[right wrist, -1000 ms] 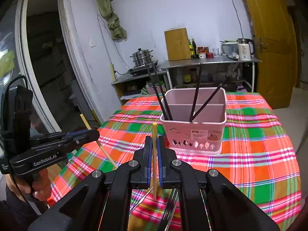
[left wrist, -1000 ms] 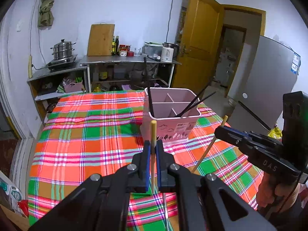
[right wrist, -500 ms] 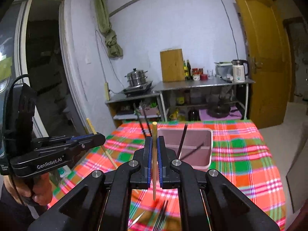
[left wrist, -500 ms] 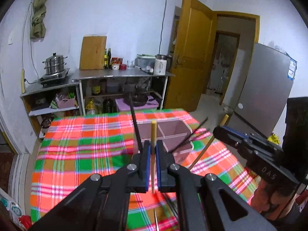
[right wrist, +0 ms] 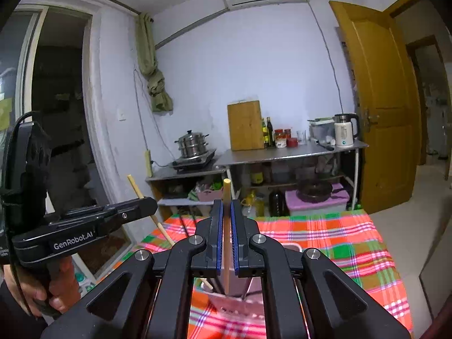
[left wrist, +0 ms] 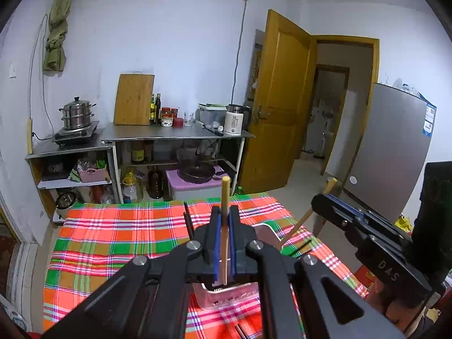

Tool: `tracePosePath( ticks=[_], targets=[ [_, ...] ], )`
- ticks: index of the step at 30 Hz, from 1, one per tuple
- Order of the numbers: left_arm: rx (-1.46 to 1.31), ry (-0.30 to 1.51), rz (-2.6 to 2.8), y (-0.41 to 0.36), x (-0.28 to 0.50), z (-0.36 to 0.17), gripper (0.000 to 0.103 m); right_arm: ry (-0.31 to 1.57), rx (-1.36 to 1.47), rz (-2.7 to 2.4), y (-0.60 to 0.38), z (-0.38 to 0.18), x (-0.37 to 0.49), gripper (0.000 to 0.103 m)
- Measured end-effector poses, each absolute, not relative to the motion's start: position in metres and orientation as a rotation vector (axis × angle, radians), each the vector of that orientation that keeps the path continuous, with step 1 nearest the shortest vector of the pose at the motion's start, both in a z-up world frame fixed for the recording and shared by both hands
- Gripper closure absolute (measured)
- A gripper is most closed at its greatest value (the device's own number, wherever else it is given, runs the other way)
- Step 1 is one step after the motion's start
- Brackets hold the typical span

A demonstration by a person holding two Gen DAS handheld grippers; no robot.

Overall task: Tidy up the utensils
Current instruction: 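Lift both held wooden chopsticks upright over the pink basket and lower them in, then open both tools to release the wooden chopsticks into the basket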

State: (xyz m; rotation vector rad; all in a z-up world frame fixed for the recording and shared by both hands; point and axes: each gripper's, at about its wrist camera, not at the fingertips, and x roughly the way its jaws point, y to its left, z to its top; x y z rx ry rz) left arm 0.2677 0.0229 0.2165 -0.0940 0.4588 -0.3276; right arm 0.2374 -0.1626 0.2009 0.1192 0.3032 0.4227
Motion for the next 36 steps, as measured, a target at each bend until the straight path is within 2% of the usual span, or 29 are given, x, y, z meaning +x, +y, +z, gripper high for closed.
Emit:
tracePosePath(
  ticks=[14,16,19,36],
  targets=[
    [-0.108,0.582,-0.297,0.025,0.296,0.157,0.096,0.435,0.073,0.41,-0.151,0.159,0.258,0.098],
    [-0.104,0.579,-0.296,0.026,0.292,0.156,0.084,0.444,0.068,0.409,-0.152,0.158,0.256,0.097],
    [-0.096,0.558,-0.294,0.027,0.283,0.158,0.076,0.439,0.061,0.403,-0.155,0.161,0.249,0.092],
    [-0.082,0.522,-0.333,0.025,0.208,0.163,0.074,0.367,0.086,0.421,-0.174,0.177,0.173,0.092]
  ],
)
